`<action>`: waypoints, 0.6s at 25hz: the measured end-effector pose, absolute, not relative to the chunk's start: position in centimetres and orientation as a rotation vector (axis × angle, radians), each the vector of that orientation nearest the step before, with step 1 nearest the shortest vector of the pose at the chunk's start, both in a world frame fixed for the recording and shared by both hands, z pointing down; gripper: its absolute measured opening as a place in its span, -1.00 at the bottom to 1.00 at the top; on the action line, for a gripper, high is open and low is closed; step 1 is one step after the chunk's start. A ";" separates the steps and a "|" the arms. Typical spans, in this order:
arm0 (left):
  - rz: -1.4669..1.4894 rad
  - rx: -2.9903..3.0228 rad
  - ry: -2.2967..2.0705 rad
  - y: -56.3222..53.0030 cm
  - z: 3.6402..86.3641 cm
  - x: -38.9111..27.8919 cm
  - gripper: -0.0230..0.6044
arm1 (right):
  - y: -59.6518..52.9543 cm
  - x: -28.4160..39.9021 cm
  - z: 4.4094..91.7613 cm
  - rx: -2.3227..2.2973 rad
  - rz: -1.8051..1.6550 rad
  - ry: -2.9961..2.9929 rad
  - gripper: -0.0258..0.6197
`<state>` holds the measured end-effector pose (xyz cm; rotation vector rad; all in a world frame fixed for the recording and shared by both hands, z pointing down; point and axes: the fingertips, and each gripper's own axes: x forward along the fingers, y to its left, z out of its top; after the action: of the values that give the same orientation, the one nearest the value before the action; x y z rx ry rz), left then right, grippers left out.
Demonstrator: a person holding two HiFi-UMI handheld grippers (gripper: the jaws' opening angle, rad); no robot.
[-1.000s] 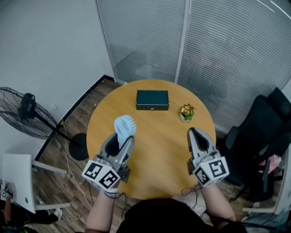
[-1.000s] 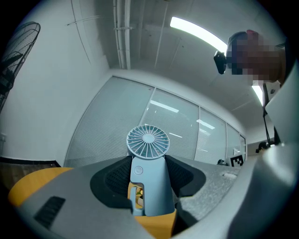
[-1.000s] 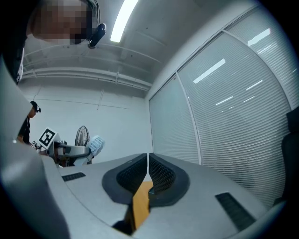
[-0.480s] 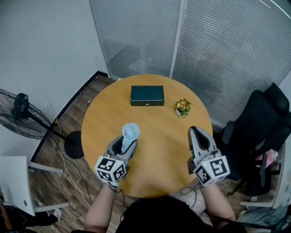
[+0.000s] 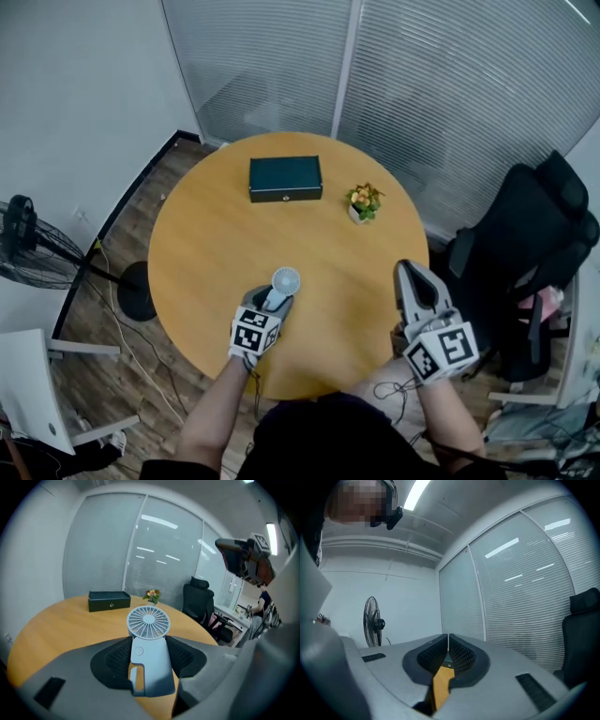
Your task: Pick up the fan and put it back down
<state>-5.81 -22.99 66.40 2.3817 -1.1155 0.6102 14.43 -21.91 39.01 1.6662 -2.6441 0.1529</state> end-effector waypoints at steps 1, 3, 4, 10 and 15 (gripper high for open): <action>0.677 2.384 -1.083 -22.9 68.0 -5.2 -0.24 | -21.9 14.7 39.3 1.674 0.159 -2.631 -0.88; 0.814 2.391 -1.003 -22.3 71.2 -4.0 -0.24 | -21.7 15.3 39.8 1.688 0.170 -2.606 -0.88; 0.879 2.396 -0.960 -21.9 72.6 -3.4 -0.24 | -21.6 15.6 40.1 1.695 0.176 -2.593 -0.88; 1.086 2.400 -0.830 -20.9 77.1 -1.4 -0.24 | -21.1 16.9 41.3 1.737 0.215 -2.537 -0.89; 1.133 2.407 -0.791 -20.8 78.3 -0.8 -0.23 | -21.0 17.5 41.9 1.758 0.243 -2.519 -0.90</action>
<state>-0.84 -20.77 78.33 2.4074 -0.7905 1.1333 17.50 -20.99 41.94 1.7583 -2.5193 0.2430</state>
